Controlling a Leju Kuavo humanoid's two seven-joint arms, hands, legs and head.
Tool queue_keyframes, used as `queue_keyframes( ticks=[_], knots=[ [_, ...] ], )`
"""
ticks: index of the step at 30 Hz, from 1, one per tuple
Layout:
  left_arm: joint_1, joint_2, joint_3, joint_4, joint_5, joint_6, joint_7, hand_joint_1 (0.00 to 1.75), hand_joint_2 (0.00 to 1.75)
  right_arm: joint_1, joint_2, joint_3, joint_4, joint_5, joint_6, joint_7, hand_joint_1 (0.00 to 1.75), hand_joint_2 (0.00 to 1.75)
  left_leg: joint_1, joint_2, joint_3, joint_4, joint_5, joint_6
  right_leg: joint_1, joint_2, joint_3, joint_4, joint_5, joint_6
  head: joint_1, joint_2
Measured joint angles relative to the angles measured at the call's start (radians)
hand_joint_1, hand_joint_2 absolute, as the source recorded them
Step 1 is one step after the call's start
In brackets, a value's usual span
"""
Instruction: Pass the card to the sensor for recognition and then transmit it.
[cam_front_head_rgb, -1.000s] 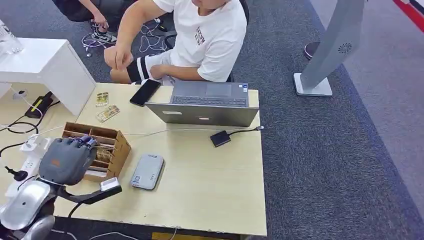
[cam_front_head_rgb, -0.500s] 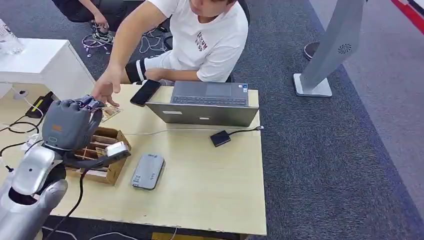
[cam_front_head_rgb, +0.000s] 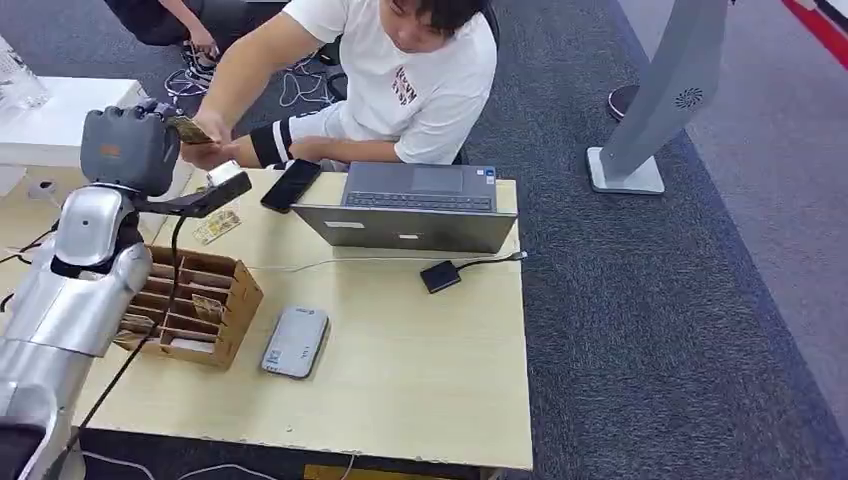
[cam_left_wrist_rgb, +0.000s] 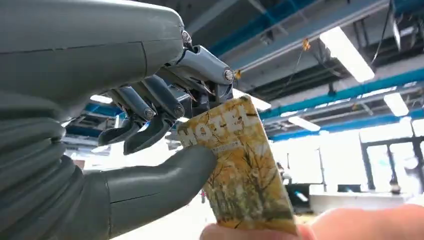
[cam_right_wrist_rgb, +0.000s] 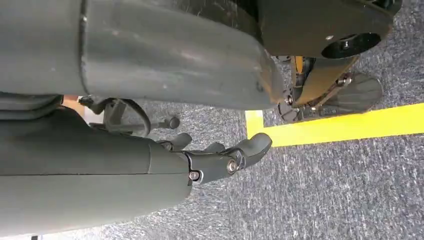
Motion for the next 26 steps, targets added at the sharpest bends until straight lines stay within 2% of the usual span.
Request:
queue_keyframes(
  ticks=[1,2,3,14,18,21,25,26],
  knots=[
    [-0.006,-0.002,0.0,0.018,0.002,0.003,0.0,1.75,1.75,0.0,0.0,0.0,0.0,0.0,0.0,0.0,0.0,0.0,0.0,0.001,0.0,0.0,0.0,0.0,0.0,0.001,0.0,0.0,0.0,0.0,0.0,0.0],
    [-0.011,-0.006,-0.002,0.047,0.006,0.008,0.0,1.61,1.75,0.0,0.0,0.001,0.0,0.0,0.0,0.002,0.0,0.0,0.0,0.001,0.0,0.0,0.0,0.0,0.0,0.001,0.0,0.0,0.0,0.0,0.0,0.0],
    [-0.014,-0.008,-0.002,0.064,0.01,0.011,0.0,0.0,1.75,0.0,-0.001,0.001,0.0,0.0,0.0,0.002,0.0,0.0,0.0,0.001,0.0,0.0,0.0,0.0,0.0,0.001,0.0,0.0,0.0,0.0,0.0,0.0],
    [-0.007,-0.006,-0.002,0.129,0.032,0.079,0.0,0.0,1.75,0.0,-0.003,0.001,0.0,0.002,0.001,0.002,0.0,0.0,0.0,0.001,-0.002,0.0,0.0,0.0,0.0,0.001,-0.001,0.0,0.0,0.0,0.0,0.0],
    [0.023,0.008,-0.001,0.126,0.055,0.131,-0.009,0.0,1.75,0.001,-0.005,0.001,0.0,0.002,0.0,0.003,0.0,0.0,0.0,0.001,-0.002,0.0,0.0,0.0,0.0,0.001,-0.001,0.0,0.0,0.0,0.0,0.0],
    [0.082,0.026,0.011,0.08,0.09,0.17,-0.039,0.0,1.75,0.001,-0.005,0.001,0.0,0.0,0.0,0.002,0.0,0.0,0.0,0.002,-0.002,0.0,0.0,0.0,0.0,0.002,-0.002,0.0,0.0,0.0,0.0,0.0],
    [0.138,0.045,0.03,0.024,0.111,0.185,-0.054,0.0,1.75,0.001,-0.005,0.001,0.0,0.0,-0.002,0.002,0.0,0.0,0.0,0.001,-0.003,0.0,0.0,0.0,0.0,0.001,-0.002,0.0,0.0,0.0,0.001,0.0],
    [0.163,0.052,0.037,-0.002,0.136,0.212,-0.075,0.0,1.75,0.001,-0.005,0.001,0.0,0.0,-0.002,0.001,0.0,0.0,0.0,0.002,-0.003,-0.001,0.0,0.0,0.0,0.002,-0.001,0.0,0.0,0.0,0.001,0.0]
  ],
)
